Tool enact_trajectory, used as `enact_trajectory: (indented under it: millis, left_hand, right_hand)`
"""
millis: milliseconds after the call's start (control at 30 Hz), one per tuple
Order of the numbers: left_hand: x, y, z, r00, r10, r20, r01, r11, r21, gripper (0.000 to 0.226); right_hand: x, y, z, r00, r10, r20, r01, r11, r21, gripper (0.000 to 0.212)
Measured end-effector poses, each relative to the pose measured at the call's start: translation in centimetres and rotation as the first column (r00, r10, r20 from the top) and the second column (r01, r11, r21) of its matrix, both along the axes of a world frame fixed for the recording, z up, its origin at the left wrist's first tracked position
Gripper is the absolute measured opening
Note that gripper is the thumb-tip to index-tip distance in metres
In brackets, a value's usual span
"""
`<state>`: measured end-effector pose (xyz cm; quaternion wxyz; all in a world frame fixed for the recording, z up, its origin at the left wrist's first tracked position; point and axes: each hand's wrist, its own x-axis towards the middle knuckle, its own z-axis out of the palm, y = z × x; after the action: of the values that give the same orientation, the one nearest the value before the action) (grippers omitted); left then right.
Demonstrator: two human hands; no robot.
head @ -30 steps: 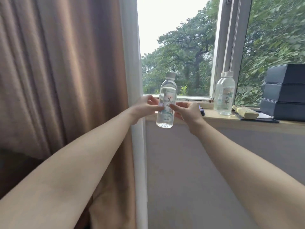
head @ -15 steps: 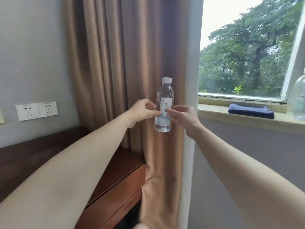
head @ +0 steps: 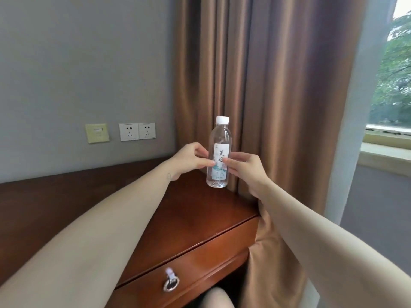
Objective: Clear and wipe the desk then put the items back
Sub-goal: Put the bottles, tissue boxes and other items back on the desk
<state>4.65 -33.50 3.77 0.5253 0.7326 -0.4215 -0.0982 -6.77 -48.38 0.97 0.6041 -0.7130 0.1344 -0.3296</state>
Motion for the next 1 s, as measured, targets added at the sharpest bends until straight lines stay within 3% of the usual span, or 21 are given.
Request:
enact_trajectory:
  millis: [467,1000]
  left_hand:
    - [6.1,14.7,-6.8,0.931,0.366,-0.014,-0.361,0.923,0.134,0.031]
    - [9.2,20.3,-10.3,0.841,0.512,-0.175,-0.525,0.850,-0.033,0.033]
  right_hand:
    - [10.3,12.0,-6.2,0.925,0.360,-0.125,-0.357,0.933,0.044,0.027]
    - [17.2,18.1,-8.7,0.875,0.480,-0.066,-0.475,0.877,0.073,0.025]
